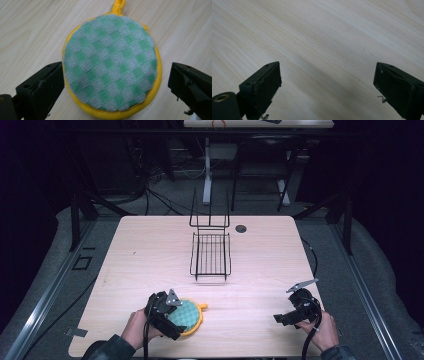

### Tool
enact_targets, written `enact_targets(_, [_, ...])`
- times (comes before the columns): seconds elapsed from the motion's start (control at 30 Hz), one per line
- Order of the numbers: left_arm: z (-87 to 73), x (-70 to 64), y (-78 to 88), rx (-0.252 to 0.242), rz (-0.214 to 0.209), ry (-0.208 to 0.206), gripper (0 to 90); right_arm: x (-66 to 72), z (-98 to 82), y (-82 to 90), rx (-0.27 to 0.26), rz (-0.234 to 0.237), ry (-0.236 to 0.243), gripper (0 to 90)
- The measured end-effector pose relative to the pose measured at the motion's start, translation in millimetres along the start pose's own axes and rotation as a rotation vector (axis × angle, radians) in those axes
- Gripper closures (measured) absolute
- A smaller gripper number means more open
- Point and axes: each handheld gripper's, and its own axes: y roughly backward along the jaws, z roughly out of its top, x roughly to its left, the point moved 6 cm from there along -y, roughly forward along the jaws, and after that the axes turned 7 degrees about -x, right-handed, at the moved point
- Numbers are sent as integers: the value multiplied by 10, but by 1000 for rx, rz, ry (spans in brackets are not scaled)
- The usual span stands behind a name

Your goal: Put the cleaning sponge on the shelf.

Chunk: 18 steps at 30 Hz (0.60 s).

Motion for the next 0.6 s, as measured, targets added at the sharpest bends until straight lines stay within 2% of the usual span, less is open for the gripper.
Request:
enact_targets(0.17, [49,-85,-75,4,-11,-44,73,8,4,-14,1,-1,5,72])
enact_targets(0.2, [66,-104,-94,9,-27,-59,125,7,3,-17,1,-1,6,72])
enact_targets(0.27, [71,-112,-122,12,-17,-65,152,7,3,-16,3,0,5,72])
enact_targets(0.33, [65,-115,-132,24,-26,-68,167,7,2,-16,5,1,4,72])
enact_targets(0.4, [56,-119,-148,26,-16,-67,233,-9,-4,-15,13,-11,16,72])
enact_targets(0.47, [41,-126,-167,38,-13,-76,268,4,-8,-20,18,2,15,72])
enact_targets(0.6, [31,-136,-179,45,1,-86,296,15,-9,-30,16,5,6,72])
